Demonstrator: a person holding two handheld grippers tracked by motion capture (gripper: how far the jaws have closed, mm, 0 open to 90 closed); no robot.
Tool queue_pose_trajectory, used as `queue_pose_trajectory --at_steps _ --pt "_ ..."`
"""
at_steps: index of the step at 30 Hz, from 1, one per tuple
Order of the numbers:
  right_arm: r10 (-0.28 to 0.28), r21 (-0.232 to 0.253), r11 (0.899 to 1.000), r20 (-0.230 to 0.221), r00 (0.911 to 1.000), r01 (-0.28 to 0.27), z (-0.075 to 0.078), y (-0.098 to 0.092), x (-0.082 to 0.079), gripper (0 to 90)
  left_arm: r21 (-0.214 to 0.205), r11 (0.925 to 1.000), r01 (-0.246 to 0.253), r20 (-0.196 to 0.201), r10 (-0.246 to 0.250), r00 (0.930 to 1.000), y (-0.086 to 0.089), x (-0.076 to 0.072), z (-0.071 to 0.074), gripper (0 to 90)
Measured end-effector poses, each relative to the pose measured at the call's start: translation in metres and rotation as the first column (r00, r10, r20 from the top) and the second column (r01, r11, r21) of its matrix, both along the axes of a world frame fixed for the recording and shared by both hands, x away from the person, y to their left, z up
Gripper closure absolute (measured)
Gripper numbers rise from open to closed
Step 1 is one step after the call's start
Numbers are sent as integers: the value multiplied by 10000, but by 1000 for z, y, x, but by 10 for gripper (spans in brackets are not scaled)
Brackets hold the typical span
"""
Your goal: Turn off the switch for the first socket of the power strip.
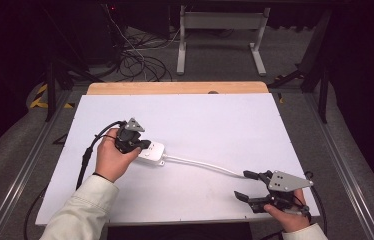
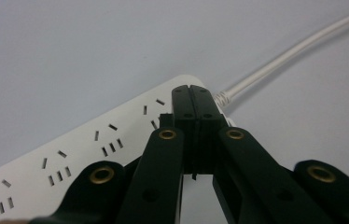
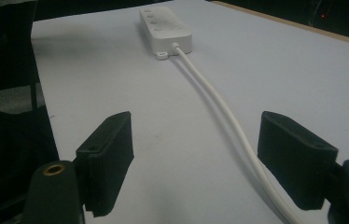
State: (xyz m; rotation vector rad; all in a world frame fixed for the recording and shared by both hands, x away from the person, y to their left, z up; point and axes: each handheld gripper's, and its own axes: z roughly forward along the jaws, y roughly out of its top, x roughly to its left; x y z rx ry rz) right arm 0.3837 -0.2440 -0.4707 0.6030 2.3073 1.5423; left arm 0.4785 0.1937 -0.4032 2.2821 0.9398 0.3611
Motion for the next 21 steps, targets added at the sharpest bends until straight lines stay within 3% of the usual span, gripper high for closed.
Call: queue_pose_trajectory --at_steps 10,11,12,17,21 --pt "-13 7 10000 15 10000 13 0 0 0 272 -618 9977 273 102 -267 9996 1 -5 8 898" --pt "-8 -3 10000 10 10000 8 0 0 0 273 -762 9968 223 96 -217 9997 1 -6 8 860" --pt "-8 -5 10000 13 10000 8 0 0 0 272 -747 9970 200 232 -183 9996 1 -8 9 700" --pt "-31 24 10000 17 10000 31 0 -1 0 272 -1203 9919 404 597 -334 9977 3 -18 17 547" --pt "-29 27 10000 28 10000 29 0 -1 -1 272 -1398 9888 519 977 -384 9945 4 -26 21 346"
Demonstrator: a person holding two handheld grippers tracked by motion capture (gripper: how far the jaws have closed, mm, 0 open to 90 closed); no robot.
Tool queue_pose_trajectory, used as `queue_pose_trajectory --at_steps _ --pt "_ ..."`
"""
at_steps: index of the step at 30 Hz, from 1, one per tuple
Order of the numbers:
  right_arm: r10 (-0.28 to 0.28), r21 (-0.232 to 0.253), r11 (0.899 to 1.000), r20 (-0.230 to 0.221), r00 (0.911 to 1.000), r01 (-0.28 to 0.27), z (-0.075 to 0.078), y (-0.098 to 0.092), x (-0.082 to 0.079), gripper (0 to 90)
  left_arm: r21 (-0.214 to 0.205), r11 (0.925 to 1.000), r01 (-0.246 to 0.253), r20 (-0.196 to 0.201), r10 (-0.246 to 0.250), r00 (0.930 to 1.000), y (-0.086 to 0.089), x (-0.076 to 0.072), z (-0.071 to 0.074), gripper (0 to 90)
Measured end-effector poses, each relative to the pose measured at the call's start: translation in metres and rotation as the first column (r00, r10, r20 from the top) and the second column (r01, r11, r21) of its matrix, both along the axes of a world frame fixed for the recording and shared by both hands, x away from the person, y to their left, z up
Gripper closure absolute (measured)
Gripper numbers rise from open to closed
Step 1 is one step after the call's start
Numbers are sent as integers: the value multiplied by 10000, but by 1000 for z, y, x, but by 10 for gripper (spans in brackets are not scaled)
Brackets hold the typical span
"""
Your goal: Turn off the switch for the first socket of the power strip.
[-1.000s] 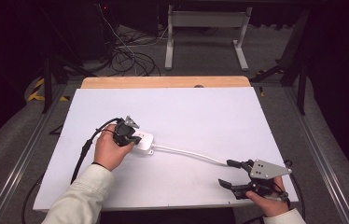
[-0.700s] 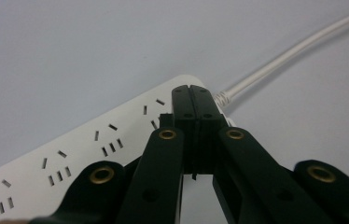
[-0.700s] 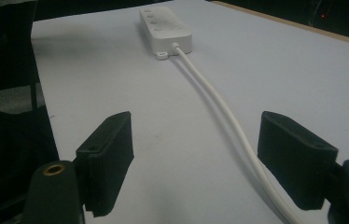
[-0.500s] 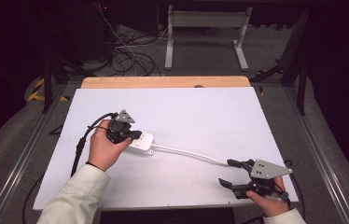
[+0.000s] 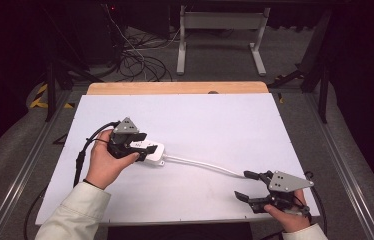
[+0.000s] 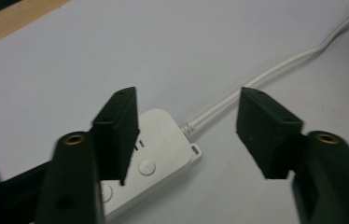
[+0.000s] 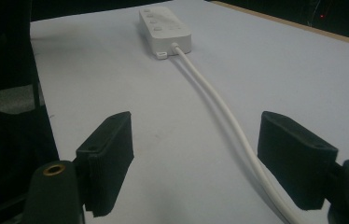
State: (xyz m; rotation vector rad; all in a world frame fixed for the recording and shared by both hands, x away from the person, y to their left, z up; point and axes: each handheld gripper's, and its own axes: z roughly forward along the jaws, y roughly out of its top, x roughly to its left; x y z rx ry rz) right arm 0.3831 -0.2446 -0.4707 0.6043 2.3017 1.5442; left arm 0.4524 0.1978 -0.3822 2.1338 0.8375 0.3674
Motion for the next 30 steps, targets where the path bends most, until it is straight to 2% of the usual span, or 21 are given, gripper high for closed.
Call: queue_pose_trajectory --at_steps 3,4,5,8,10,15,18,22,25,28,30 --pt "-6 15 10000 -13 10000 6 0 0 1 272 -238 9997 -24 195 29 9998 3 -6 4 290" --pt "-9 -25 10000 -11 10000 9 0 0 1 272 -431 9990 -82 181 90 9998 3 -9 5 272" --pt "-8 -31 10000 -9 10000 8 0 0 1 272 -438 9990 -16 398 33 9992 5 -10 6 252" --pt "-22 -26 10000 -9 10000 22 0 1 1 272 -647 9979 -39 691 83 9976 9 -18 8 209" --pt "-28 -8 10000 -10 10000 28 0 1 0 271 -675 9977 -52 876 111 9961 13 -23 8 192" --pt "-48 -23 10000 12 10000 48 0 1 0 270 -1129 9935 -156 1269 300 9915 23 -36 5 169" --pt "-58 -35 10000 24 10000 58 0 1 1 269 -1485 9888 -160 1493 384 9880 29 -43 1 160" --pt "-65 -63 10000 21 10000 65 0 1 0 269 -1403 9901 -16 1966 295 9800 35 -52 -7 152" --pt "-83 -69 9999 27 10000 83 0 1 0 269 -1586 9873 19 2127 323 9766 41 -60 -12 152" --pt "-96 -119 9999 28 9999 96 0 2 0 268 -1799 9836 -93 2364 524 9702 47 -65 -19 156" --pt "-153 -184 9997 39 9999 153 0 2 1 268 -1795 9835 -240 2435 681 9675 52 -69 -26 158"
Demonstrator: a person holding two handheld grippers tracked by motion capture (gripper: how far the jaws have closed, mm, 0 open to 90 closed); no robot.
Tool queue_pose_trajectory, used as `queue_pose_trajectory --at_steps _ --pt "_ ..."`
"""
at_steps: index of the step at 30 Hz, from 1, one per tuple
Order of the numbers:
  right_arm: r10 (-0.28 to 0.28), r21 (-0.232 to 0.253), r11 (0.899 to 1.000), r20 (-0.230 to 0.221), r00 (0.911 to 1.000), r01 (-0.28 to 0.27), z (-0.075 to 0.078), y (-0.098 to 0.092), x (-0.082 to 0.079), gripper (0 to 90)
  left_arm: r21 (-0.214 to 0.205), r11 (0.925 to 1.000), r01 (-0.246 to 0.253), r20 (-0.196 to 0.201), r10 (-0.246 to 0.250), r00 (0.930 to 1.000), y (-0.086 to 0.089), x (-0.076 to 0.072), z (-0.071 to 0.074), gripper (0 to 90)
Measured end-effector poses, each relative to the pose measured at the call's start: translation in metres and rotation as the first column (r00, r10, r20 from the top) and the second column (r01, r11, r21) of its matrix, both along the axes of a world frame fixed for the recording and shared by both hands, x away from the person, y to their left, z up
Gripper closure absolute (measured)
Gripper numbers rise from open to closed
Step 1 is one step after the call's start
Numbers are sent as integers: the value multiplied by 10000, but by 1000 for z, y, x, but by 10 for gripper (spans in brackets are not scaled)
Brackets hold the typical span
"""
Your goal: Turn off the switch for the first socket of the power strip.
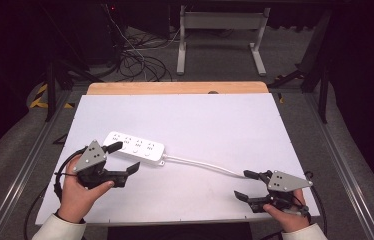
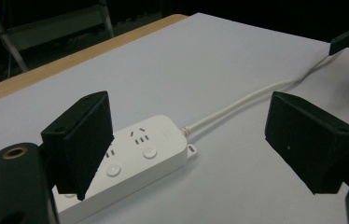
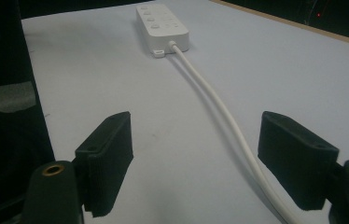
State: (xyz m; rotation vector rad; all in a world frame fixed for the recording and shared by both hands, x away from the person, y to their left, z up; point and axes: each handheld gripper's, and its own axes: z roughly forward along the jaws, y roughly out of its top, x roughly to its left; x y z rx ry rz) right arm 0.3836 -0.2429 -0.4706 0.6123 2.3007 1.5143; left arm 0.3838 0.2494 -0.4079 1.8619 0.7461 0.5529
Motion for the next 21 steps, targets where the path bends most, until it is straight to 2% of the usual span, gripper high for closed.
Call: queue_pose_trajectory --at_steps 5,9,11,13,16,21 --pt "-73 4 10000 -29 10000 73 -1 0 1 267 -391 9992 86 -65 -89 9999 9 -6 -19 168" --pt "-90 -27 10000 -43 9999 90 -1 0 1 267 -463 9989 116 -121 -122 9999 15 -10 -31 166" --pt "-96 -19 10000 -50 9999 95 -1 0 1 266 -532 9981 309 -237 -322 9992 17 -13 -35 166" --pt "-82 -34 10000 -50 10000 82 -1 -1 1 267 -515 9977 441 -162 -450 9989 20 -15 -40 167" --pt "-80 -36 10000 -46 10000 80 -1 -1 1 266 -749 9956 571 -224 -589 9980 23 -18 -47 168" --pt "-68 -26 10000 -48 10000 68 -2 -1 1 266 -599 9961 641 -343 -663 9972 27 -21 -55 177"
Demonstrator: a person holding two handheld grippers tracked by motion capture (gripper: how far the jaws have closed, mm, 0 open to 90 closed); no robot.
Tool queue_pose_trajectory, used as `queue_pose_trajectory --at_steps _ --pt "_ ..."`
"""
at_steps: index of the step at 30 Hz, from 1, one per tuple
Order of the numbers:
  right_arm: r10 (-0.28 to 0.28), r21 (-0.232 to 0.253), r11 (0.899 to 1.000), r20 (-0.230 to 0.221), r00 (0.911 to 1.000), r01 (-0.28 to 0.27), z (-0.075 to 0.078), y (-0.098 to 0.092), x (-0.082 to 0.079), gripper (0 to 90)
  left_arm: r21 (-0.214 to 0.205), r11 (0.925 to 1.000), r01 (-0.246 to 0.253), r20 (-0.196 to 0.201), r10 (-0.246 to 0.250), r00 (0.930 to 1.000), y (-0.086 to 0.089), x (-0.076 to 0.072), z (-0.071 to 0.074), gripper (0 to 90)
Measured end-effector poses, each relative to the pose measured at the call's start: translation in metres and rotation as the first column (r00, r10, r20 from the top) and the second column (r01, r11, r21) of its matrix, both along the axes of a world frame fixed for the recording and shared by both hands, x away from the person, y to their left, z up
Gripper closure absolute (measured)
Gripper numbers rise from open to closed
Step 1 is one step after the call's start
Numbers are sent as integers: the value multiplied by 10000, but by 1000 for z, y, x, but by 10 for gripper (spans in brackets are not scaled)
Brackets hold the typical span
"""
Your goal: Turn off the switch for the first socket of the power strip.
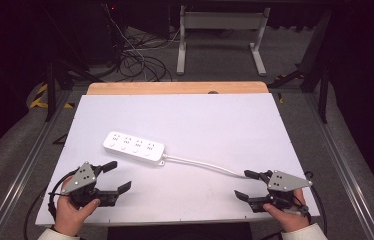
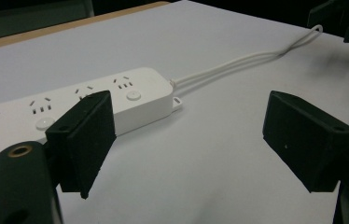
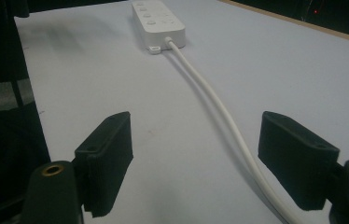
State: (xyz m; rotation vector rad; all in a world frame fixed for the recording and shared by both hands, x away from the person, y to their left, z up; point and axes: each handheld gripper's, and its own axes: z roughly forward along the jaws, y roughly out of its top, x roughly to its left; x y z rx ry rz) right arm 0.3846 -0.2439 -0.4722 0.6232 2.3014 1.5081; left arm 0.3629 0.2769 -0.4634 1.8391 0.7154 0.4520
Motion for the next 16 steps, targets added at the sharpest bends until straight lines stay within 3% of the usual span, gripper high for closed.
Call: queue_pose_trajectory --at_steps 4,11,13,16 --pt "10 -12 10000 -7 10000 -10 0 0 0 266 148 9999 -28 -397 34 9992 3 0 -9 171" --pt "38 -55 10000 -27 10000 -38 0 0 0 265 -168 9998 -113 -1015 96 9948 5 -1 -18 171" --pt "58 -52 10000 -26 10000 -59 0 0 0 265 -217 9996 -154 -986 132 9950 4 -1 -18 174" --pt "71 -38 10000 -19 10000 -71 0 -1 0 265 176 9998 -133 -563 143 9983 3 -2 -16 174"
